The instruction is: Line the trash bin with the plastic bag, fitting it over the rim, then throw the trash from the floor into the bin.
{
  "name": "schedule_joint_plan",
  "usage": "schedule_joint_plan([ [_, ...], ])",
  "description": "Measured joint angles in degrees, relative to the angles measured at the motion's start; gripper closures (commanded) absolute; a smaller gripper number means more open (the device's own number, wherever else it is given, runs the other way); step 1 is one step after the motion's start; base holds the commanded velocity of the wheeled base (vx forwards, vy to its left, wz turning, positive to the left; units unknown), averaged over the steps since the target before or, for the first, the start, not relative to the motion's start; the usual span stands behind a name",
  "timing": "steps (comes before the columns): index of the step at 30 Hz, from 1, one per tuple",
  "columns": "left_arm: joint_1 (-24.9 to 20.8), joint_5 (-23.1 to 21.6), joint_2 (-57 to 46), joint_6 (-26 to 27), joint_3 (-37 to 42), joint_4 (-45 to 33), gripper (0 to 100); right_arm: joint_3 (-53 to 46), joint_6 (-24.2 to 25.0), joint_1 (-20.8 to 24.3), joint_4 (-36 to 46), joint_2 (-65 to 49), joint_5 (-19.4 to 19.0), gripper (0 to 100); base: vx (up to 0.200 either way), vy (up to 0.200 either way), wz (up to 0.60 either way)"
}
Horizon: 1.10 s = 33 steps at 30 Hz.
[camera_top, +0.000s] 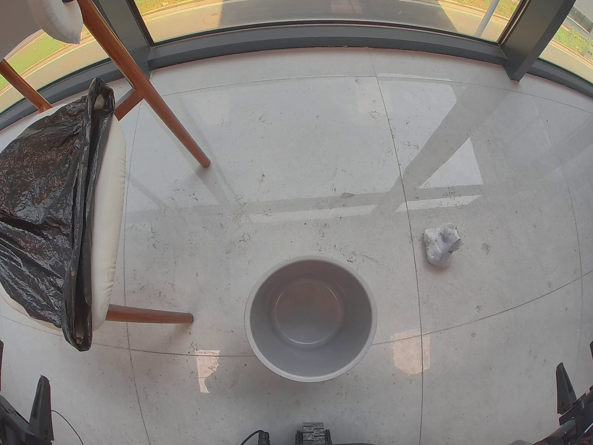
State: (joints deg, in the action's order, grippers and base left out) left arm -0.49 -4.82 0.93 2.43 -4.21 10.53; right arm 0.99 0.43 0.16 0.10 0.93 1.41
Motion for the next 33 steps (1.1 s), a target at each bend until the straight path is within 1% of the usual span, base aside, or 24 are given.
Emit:
schedule_joint_plan([
  [7,0.0,-3.0,0.0,-0.1,-7.9,-16.3,0,0.0,0.1,0.0,0.0,0.0,0.0,0,0.000,0.000,0.00],
  [10,-0.3,-3.5,0.6,-0.2,-10.8,-18.3,0,0.0,0.1,0.0,0.0,0.0,0.0,0,0.000,0.000,0.00],
  [13,-0.5,-3.8,3.1,-0.2,-13.0,-17.1,0,0.0,0.1,0.0,0.0,0.0,0.0,0,0.000,0.000,0.00],
  [17,-0.7,-4.0,9.0,-0.1,-15.5,-14.1,0,0.0,0.1,0.0,0.0,0.0,0.0,0,0.000,0.000,0.00],
  [22,-0.9,-4.2,17.2,-0.1,-17.2,-7.7,0,0.0,0.4,0.0,0.0,0.0,0.0,0,0.000,0.000,0.00],
  [28,-0.9,-4.5,27.4,-0.4,-17.8,2.0,0,0.0,0.5,0.0,0.0,0.0,0.0,0,0.000,0.000,0.00],
  [33,-0.9,-5.8,34.6,-0.5,-19.1,6.4,0,0.0,0.5,0.0,0.0,0.0,0.0,0,0.000,0.000,0.00],
])
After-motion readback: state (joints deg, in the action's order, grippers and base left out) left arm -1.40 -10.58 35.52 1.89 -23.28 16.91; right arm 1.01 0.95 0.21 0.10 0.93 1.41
